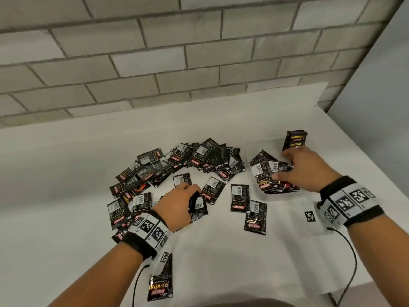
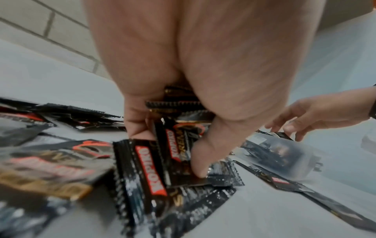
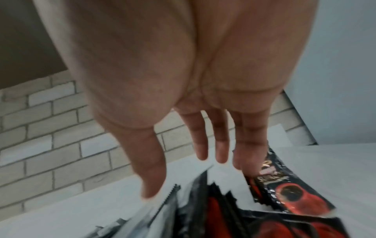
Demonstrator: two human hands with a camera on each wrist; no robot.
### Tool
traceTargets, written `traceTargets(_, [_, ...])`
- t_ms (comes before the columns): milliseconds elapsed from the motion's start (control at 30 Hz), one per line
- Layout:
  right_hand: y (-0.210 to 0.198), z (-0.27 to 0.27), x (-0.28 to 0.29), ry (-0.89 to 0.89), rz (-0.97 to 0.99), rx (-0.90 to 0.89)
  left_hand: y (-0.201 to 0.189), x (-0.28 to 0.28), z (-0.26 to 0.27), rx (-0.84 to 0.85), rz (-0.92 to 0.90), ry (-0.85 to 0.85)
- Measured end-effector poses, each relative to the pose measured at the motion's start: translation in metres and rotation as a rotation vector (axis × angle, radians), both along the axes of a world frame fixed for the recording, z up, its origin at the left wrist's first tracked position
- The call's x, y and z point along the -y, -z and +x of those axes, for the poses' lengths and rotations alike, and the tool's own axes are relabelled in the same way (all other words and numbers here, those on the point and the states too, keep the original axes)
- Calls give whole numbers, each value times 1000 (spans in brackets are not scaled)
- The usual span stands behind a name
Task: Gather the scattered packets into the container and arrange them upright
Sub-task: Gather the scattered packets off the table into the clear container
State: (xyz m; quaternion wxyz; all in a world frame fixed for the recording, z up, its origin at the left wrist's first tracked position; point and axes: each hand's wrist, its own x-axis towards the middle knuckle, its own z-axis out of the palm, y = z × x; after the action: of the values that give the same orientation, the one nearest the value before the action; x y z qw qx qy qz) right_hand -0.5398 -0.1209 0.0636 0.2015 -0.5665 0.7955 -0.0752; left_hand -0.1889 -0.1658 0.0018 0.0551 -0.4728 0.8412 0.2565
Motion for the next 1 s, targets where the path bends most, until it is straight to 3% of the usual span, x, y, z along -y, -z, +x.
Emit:
traceTargets(133, [-16, 36, -2, -100, -299, 139, 2, 2, 1, 54, -65, 16])
traceTargets(267, [-18, 99, -10, -369, -181, 309, 4, -2, -2, 152, -79, -14])
traceTargets(467, [50, 153, 13, -656, 44, 90, 1, -4, -8, 155, -94, 7])
traceTargets(633, [62, 158, 24, -706, -26, -160, -3, -6, 2, -20, -5, -42])
traceTargets(800, [63, 152, 30, -734, -72, -156, -7, -1, 8, -100, -2, -59])
traceTargets(1000, [67, 152, 32, -680, 12, -123, -22, 11, 10, -165, 26, -142])
